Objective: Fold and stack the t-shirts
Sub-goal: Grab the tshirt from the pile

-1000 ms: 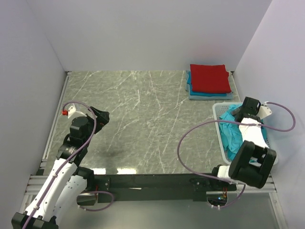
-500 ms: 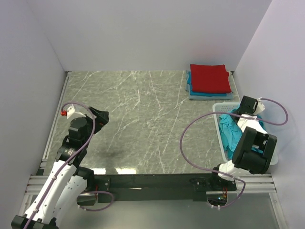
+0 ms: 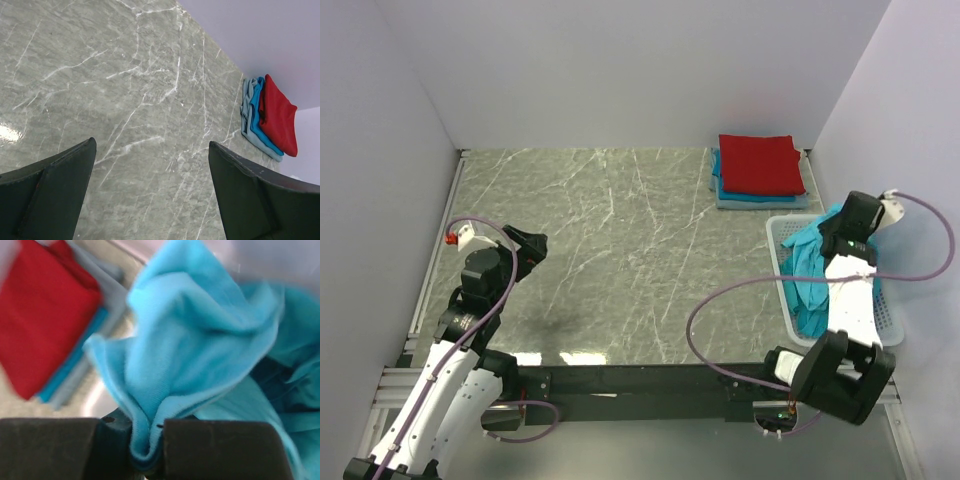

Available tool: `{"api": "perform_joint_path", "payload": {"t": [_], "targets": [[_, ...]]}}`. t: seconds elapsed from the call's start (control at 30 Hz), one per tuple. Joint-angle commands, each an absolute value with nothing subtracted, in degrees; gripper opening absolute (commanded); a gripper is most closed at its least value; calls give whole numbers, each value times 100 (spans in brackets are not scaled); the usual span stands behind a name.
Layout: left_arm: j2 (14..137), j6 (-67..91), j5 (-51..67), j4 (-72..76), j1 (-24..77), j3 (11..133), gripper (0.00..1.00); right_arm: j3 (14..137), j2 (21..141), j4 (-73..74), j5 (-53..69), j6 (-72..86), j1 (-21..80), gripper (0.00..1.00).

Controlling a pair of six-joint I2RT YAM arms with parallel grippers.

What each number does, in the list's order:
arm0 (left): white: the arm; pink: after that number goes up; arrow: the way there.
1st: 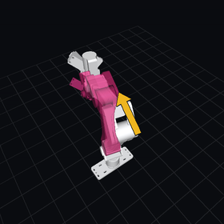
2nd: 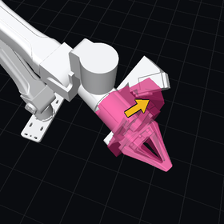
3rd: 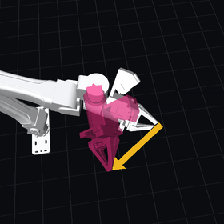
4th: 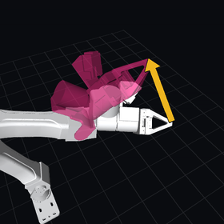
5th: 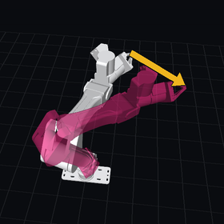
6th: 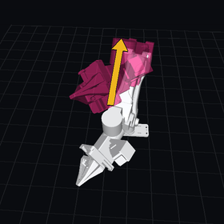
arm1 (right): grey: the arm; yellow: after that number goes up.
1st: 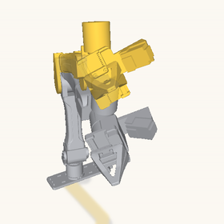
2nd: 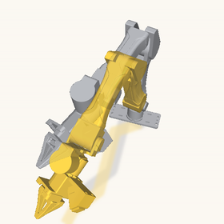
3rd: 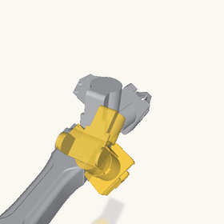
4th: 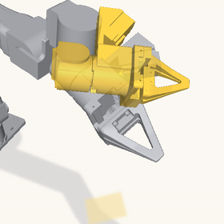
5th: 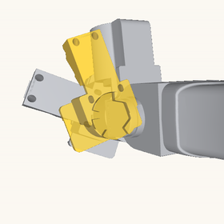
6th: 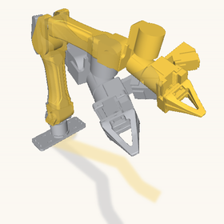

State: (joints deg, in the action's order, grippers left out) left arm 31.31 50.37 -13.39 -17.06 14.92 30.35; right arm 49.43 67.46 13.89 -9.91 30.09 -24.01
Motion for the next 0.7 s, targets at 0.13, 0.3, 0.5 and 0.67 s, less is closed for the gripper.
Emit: {"api": "perform_joint_path", "payload": {"t": [0.13, 0.3, 0.5, 0.67], "targets": [[3094, 5036, -1362, -1573, 1468, 3094, 99, 6397, 5722, 2319, -537, 2454, -2417, 0], [3076, 5062, -1441, -1687, 1468, 3138, 99, 7539, 5564, 2637, 138, 2356, -2391, 0], [3024, 5089, -1529, -1767, 1468, 3164, 99, 9085, 6053, 3161, 598, 2005, -1873, 0], [3006, 5133, -1538, -1872, 1468, 3217, 99, 10720, 6872, 3955, 9, 1547, -336, 0]]}}
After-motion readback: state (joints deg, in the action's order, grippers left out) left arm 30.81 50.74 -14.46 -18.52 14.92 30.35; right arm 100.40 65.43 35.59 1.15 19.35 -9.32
